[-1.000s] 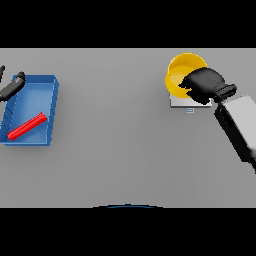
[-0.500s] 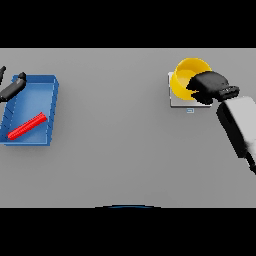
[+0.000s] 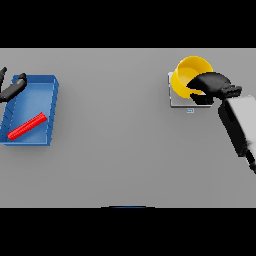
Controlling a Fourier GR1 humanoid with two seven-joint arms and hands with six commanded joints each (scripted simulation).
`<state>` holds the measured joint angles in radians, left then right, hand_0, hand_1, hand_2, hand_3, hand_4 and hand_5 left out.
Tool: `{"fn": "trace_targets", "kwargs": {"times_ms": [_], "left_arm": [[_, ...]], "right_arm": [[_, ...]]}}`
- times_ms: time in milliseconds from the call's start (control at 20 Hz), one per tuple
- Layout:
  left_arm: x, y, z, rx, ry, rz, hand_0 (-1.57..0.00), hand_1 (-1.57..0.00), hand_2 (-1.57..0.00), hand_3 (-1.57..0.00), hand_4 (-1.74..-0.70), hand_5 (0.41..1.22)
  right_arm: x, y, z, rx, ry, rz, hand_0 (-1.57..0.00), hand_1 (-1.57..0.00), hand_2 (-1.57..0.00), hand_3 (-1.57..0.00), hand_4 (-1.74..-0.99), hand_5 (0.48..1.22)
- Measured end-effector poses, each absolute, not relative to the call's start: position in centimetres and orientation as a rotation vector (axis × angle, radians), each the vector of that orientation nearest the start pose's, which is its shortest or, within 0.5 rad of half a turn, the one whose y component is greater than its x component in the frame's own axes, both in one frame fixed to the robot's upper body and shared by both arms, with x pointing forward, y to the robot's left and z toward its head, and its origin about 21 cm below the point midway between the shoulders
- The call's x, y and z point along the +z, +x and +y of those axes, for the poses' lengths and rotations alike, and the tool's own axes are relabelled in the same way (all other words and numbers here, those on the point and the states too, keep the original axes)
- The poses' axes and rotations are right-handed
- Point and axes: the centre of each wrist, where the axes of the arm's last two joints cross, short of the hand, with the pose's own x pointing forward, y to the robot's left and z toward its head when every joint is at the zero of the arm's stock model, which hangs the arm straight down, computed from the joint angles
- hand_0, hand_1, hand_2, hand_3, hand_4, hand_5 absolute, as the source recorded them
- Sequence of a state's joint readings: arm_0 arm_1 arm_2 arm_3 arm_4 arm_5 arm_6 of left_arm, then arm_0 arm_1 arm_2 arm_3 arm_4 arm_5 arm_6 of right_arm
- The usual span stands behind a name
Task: Pick up the red beaker and tilt it to pour out 1 green nut into yellow bowl. Pick up the yellow bowl and place it on the metallic measuring scale.
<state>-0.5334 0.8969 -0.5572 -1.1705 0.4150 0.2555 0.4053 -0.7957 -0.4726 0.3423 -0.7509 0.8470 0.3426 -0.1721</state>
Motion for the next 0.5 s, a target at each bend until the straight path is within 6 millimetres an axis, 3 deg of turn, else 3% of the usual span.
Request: {"fn": "trace_targets", "kwargs": {"times_ms": [200, 500], "left_arm": [[10.22, 34.22, 34.77, -0.404, 0.591, -1.094, 0.0, 0.0, 0.0, 0.0, -0.72, 0.705], [10.79, 34.47, 34.59, -0.397, 0.596, -1.089, 0.0, 0.0, 0.0, 0.0, -0.72, 0.694]], "right_arm": [[7.48, 42.16, -26.56, 1.638, -0.656, -1.046, -0.19, -0.3, -0.45, -0.49, -1.485, 0.859], [7.16, 41.98, -27.03, 1.651, -0.643, -1.011, -0.05, -0.08, -0.13, -0.3, -1.412, 0.771]]}}
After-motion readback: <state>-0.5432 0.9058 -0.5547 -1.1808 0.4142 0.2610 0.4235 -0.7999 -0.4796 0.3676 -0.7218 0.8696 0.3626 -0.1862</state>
